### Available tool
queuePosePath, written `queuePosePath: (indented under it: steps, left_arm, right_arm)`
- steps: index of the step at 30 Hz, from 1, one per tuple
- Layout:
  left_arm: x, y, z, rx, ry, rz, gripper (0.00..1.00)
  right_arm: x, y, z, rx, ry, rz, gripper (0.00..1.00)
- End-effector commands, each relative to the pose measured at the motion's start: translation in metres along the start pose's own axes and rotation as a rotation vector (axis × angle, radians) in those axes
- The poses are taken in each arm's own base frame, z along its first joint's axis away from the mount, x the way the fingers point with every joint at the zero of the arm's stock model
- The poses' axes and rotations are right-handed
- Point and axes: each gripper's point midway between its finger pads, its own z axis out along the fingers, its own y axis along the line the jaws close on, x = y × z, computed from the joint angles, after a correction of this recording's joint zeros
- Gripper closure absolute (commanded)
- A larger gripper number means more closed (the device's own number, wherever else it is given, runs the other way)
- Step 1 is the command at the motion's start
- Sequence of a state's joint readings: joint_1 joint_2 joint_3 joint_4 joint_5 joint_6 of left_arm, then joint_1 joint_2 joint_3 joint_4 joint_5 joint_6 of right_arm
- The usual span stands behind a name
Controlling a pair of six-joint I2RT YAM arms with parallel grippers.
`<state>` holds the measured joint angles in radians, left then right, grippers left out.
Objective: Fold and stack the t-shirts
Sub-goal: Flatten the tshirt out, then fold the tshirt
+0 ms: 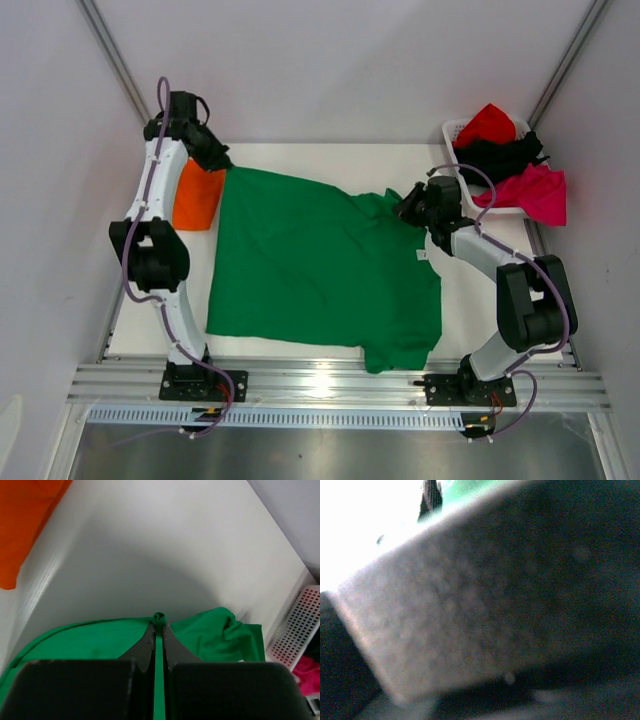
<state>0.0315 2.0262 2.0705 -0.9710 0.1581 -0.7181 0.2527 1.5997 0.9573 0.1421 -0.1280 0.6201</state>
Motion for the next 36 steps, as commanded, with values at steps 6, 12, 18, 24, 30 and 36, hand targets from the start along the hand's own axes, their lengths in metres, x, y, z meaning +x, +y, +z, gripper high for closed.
queuePosePath:
  steps: [6, 12, 18, 24, 30, 36]
  left_arm:
    - [0.001, 0.006, -0.042, -0.046, -0.063, 0.165, 0.99]
    - [0.011, 0.008, -0.035, -0.082, -0.060, 0.257, 0.99]
    - [0.006, 0.022, -0.013, -0.164, -0.049, 0.266, 0.99]
    - [0.009, 0.033, -0.002, -0.205, -0.031, 0.270, 0.99]
    - [0.002, 0.034, -0.011, -0.226, -0.067, 0.279, 0.99]
    - [-0.005, 0.035, -0.019, -0.244, -0.107, 0.279, 0.99]
  right_arm:
    - [-0.016, 0.010, -0.001, -0.011, -0.088, -0.005, 0.98]
    - [-0.033, 0.016, -0.018, -0.005, -0.151, -0.025, 0.98]
    - [-0.073, -0.009, -0.028, 0.113, -0.254, -0.029, 1.00]
    - [-0.096, -0.026, -0.032, 0.154, -0.308, -0.010, 1.00]
    - [-0.112, -0.039, -0.036, 0.183, -0.342, -0.005, 1.00]
    - [-0.119, -0.050, -0.035, 0.191, -0.352, 0.004, 1.00]
